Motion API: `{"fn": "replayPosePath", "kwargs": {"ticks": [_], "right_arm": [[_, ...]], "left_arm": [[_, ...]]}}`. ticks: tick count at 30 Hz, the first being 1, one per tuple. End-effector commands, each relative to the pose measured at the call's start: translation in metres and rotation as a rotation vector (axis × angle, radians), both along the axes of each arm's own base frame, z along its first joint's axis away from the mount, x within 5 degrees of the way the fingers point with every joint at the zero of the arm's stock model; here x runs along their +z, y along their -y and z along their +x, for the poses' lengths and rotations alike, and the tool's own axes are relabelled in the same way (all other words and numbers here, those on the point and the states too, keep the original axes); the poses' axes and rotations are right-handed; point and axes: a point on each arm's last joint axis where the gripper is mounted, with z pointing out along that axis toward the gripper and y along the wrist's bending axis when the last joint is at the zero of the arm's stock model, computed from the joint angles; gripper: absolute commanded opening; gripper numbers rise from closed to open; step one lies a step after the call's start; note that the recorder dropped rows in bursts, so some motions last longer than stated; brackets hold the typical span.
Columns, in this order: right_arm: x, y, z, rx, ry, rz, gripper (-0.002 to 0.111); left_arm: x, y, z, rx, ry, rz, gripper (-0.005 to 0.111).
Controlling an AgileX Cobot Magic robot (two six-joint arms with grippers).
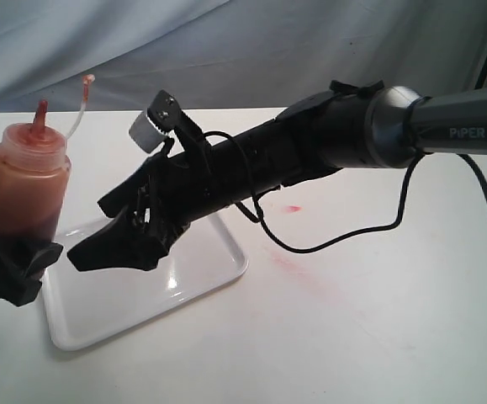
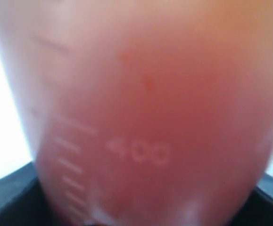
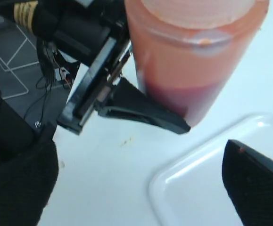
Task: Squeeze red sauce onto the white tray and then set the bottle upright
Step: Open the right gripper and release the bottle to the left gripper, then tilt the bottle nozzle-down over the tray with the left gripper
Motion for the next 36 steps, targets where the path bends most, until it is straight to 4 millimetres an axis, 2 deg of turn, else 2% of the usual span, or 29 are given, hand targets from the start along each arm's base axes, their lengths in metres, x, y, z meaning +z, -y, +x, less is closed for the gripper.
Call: {"fn": "replayPosePath", "kwargs": {"ticks": [1,8,13,20,26,29,31,34,36], "right_arm": [[-0.002,0.016,0.010,-0.009,0.034,-0.080,0.084],[-0.001,0.040,0.032,-0.092,0.023,-0.073,0.083],[0.002,0.044,0.036,-0.125,0.004,-0.044,0.083],[0.010,0.043,0.037,-0.151,-0.005,-0.006,0.083],[0.046,0.050,0.032,-0.162,0.080,0.036,0.083],[0.081,0.075,0.035,-0.225,0.160,0.075,0.082],[0.095,0.085,0.036,-0.251,0.189,0.091,0.082],[0.098,0.088,0.038,-0.267,0.239,0.089,0.082],[0.097,0.089,0.039,-0.263,0.276,0.080,0.082]], "left_arm": [[0.001,-0.003,0.000,-0.001,0.029,0.061,0.000],[0.008,-0.021,0.009,0.079,0.103,0.272,0.000],[0.020,-0.027,0.018,0.012,0.172,0.455,0.000],[0.037,-0.031,0.029,0.018,0.229,0.535,0.000],[0.038,-0.031,0.030,-0.078,0.244,0.643,0.000],[0.038,-0.031,0.030,-0.134,0.250,0.708,0.000],[0.040,-0.029,0.031,-0.154,0.260,0.719,0.000],[0.039,-0.013,0.031,-0.275,0.290,0.792,0.000],[0.037,-0.005,0.032,-0.288,0.289,0.866,0.000]]}}
